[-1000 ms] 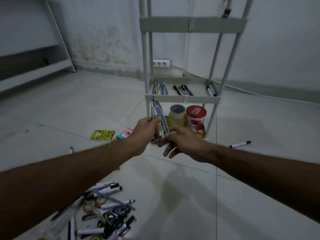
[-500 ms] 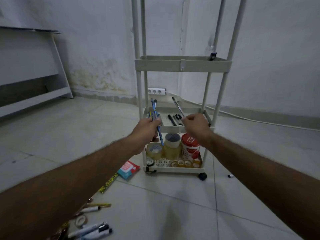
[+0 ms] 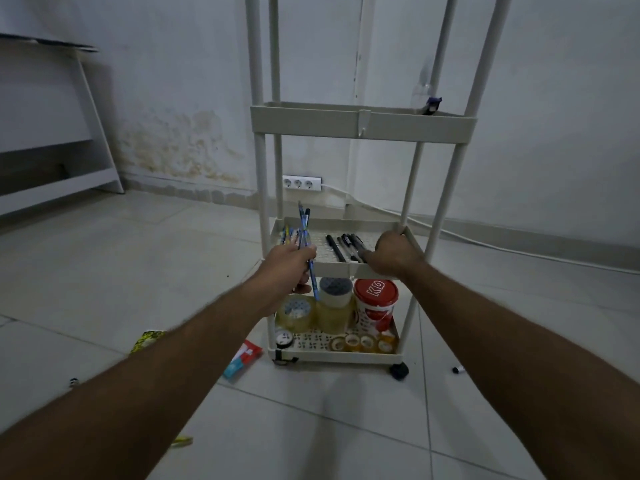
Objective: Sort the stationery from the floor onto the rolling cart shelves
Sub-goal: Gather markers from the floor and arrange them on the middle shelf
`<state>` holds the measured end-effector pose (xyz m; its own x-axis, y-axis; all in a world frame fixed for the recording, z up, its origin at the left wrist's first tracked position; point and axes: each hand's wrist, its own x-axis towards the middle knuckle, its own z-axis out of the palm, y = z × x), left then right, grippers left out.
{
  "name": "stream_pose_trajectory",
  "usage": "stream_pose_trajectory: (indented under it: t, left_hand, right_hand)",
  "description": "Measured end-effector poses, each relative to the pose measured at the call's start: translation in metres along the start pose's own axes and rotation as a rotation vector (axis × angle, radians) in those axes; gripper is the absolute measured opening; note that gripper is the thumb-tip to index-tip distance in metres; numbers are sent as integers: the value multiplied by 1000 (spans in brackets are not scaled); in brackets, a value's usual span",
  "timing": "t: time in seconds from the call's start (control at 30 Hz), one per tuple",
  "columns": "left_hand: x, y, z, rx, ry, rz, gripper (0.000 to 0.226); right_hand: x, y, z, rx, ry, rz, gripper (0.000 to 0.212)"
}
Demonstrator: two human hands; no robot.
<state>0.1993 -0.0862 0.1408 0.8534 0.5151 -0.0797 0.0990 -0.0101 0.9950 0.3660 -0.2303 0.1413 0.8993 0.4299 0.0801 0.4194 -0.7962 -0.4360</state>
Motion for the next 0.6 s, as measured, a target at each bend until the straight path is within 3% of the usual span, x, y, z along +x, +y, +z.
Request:
stream_pose_trajectory:
  t: [0.17,0.43,0.6]
  left_hand:
    - [4,-1,-4,-55,22,22,22]
    - [13,0,1,-45,-36,42,18]
    - [8,0,1,-36,-60,45,19]
  right_hand:
    - [7,-16,9,85,-7,7,63]
    - [5,-51,18,117,33,34,47]
    - [5,-44,18,166,55,-13,50]
